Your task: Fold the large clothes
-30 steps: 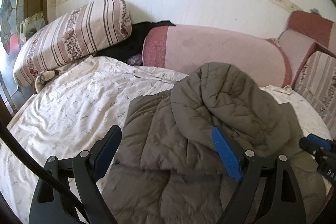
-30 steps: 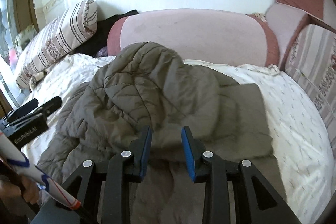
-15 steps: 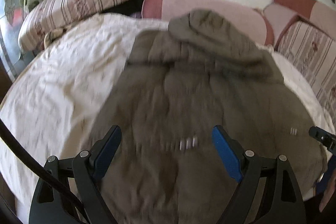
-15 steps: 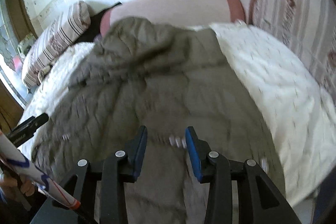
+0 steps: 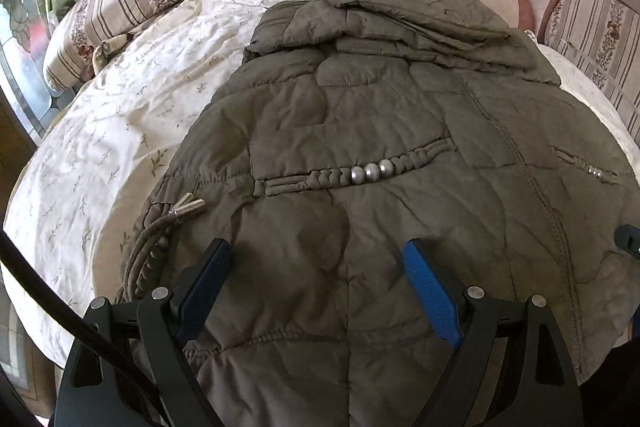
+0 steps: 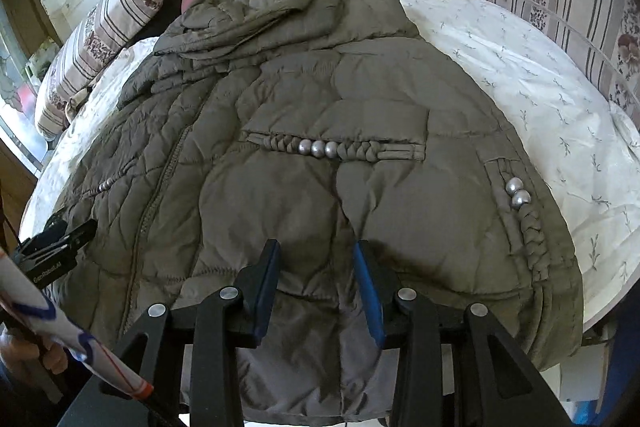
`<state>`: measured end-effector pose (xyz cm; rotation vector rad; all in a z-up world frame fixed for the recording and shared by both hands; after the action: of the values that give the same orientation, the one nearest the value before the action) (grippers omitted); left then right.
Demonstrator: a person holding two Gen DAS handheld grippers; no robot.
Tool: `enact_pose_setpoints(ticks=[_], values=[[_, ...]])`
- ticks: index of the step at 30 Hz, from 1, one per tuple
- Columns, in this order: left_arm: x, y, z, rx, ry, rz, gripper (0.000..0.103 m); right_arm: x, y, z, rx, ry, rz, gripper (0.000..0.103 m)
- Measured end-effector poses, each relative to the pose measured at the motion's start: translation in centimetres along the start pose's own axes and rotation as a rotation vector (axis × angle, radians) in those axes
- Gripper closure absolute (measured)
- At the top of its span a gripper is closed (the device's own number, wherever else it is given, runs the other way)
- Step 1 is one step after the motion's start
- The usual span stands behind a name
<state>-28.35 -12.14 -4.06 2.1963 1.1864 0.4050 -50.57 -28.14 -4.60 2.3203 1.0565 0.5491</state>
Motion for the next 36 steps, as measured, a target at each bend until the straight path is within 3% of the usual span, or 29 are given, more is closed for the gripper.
enact_pose_setpoints(ticks=[6,12,15,18,25,36], values=[[2.1,0.3,-2.7,-0.083,0.007,-0.03,0.016,-2.2,0.6,-3.5,-0.125,-0.013,0.034,0.062],[8.5,0.3,-5.1,-0.162,0.05,-0.17,0.016,-9.6,0.1,-5.7,-0.2,-0.055,0.221,0.062],[11.5,-0.2,-4.2,-0.118,0.045,-0.288,0.016,-12.8,-0.5,-6.2,-0.201,-0.072,0.304,0.062],[12.7,-0.6,-3.2,-0.073,0.023,-0.354,0.016,-14.8,-1.3,-6.0,-0.184,-0.036,0.395,0.062],[13.5,-1.8,-1.4,0.009,-0.052,-0.439,0.016,-15.3,-2.2,-4.6,-0.142,0.019,0.454,0.058],[11.8,-3.4,-1.9,0.02,-0.081,-0.418,0.016,-13.8,-3.2,-3.6,-0.105,0.057,0.456,0.046]])
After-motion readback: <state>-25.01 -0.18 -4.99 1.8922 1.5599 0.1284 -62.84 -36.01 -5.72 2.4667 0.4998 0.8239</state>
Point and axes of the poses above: each gripper's, at about its wrist camera, not at the fingertips, and z roughly the way its jaws point, x to its left, y to its top, the point moved 7 cm from there along z, roughly the way its jaws point, and after that the axes turned 6 degrees about -z, right-handed, at the moved point
